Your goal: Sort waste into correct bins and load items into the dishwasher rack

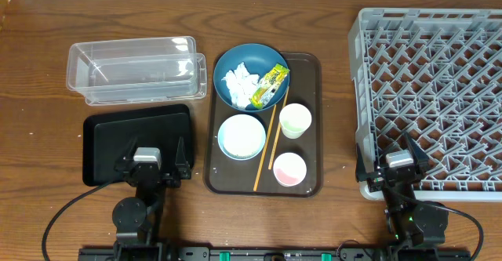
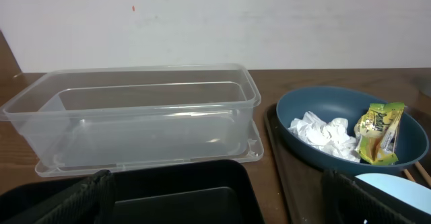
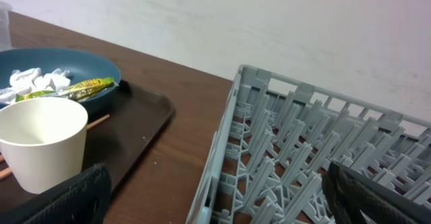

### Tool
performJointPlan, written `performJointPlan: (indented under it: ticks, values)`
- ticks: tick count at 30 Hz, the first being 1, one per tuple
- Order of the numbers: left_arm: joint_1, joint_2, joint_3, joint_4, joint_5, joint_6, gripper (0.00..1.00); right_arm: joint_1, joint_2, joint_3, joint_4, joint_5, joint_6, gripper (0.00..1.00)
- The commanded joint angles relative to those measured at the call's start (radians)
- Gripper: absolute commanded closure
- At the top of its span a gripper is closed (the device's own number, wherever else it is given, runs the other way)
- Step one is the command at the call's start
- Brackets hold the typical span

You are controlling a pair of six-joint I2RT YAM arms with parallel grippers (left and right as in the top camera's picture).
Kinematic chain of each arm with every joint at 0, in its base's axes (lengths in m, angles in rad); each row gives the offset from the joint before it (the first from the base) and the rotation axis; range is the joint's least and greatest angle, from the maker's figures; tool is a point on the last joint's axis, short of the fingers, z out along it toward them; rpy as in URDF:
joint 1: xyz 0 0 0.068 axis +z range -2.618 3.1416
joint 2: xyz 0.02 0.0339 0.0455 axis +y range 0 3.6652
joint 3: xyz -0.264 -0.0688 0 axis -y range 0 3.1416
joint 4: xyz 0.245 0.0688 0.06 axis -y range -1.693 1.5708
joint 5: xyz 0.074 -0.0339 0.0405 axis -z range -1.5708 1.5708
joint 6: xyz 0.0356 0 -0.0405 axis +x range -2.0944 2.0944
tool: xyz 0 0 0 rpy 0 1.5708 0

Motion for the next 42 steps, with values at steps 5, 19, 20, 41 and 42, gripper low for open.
performJointPlan:
  ticks: [5, 19, 20, 41, 42]
  values:
    - [0.001, -0.007, -0.011, -0.04, 0.025, -0.069, 0.0, 0.008, -0.004, -0.002, 0.003, 0.005, 0.02, 0.01]
    - [0.001, 0.355, 0.292, -0.211, 0.025, -0.175, 0.0, 0.008, 0.177, 0.204, 0.025, 0.101, 0.161, 0.01]
    - [0.001, 0.414, 0.34, -0.242, 0.025, -0.175, 0.0, 0.008, 0.229, 0.242, 0.023, 0.101, 0.161, 0.01]
    - [-0.009, 1.157, 1.044, -0.627, 0.15, -0.176, 0.0, 0.008, 0.916, 0.777, -0.274, -0.006, 0.184, 0.01]
    - [-0.016, 1.171, 1.046, -0.588, 0.149, -0.175, 0.0, 0.008, 0.916, 0.777, -0.274, -0.006, 0.184, 0.01]
